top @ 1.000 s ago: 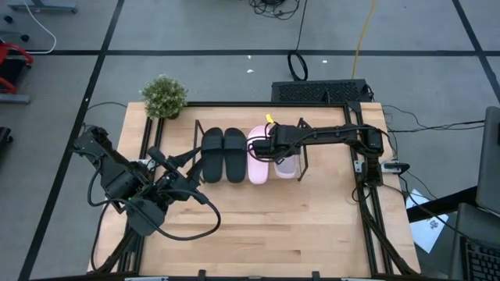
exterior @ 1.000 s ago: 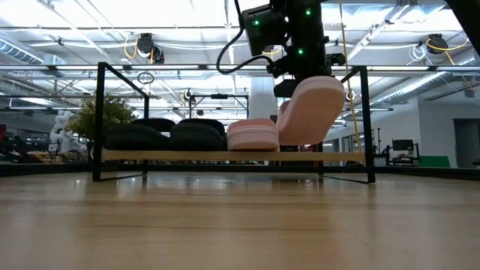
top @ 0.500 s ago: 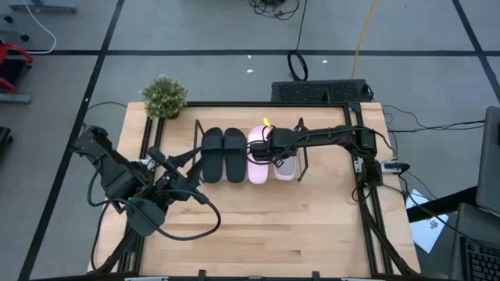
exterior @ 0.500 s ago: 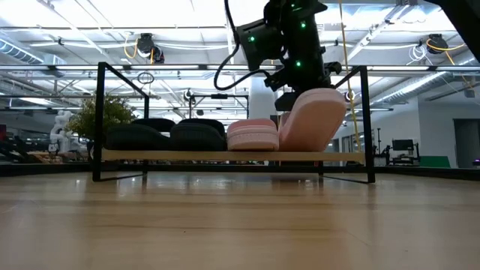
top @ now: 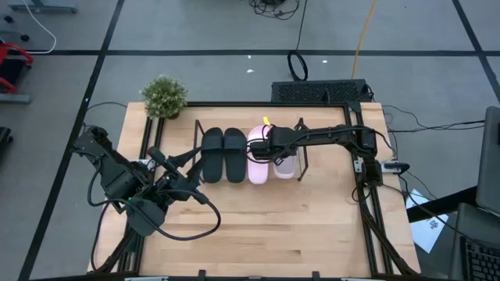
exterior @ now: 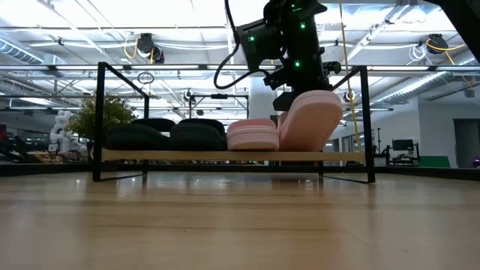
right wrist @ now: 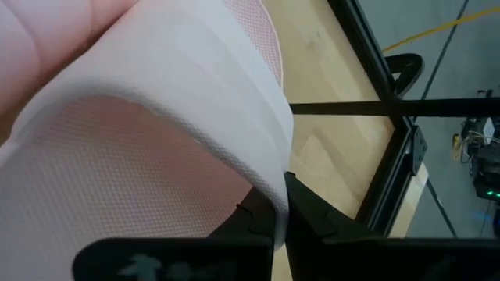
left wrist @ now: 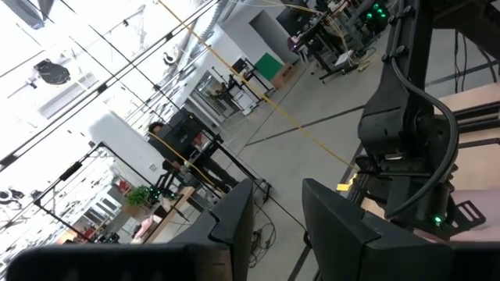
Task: Pick and place slides into the shelf
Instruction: Put the pink slipper on the shelf
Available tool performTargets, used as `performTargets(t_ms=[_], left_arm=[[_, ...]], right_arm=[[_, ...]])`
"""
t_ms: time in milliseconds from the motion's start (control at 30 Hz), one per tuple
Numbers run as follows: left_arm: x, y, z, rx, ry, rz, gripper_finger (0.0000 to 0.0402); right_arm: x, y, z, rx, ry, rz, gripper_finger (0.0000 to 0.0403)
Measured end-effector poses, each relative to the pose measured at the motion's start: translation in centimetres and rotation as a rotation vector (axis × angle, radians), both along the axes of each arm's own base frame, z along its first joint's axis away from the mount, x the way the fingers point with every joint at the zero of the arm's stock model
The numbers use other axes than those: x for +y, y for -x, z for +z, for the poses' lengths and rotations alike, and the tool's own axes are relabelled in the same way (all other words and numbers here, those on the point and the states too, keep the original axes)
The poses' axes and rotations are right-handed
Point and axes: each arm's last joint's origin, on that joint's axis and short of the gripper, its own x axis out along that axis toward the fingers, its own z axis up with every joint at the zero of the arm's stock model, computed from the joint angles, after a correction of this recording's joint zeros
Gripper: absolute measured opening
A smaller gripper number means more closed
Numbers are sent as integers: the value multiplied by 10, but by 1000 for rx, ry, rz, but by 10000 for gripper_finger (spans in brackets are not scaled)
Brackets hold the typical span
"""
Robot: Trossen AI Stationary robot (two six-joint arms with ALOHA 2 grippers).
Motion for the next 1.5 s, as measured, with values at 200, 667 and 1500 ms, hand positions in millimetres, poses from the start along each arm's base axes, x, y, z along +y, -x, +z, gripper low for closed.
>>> performTargets(t_ms=[200, 667, 1500], left_arm=[[0, 0, 0, -1, 0, 0, 118], [0, 0, 0, -1, 1, 0, 118], [0, 0, 0, 0, 1, -1, 118]], right_arm=[[0, -1, 0, -13, -1, 5, 3], [1, -4, -2, -25, -64, 24, 24], [2, -3, -2, 22, -117, 81, 41]])
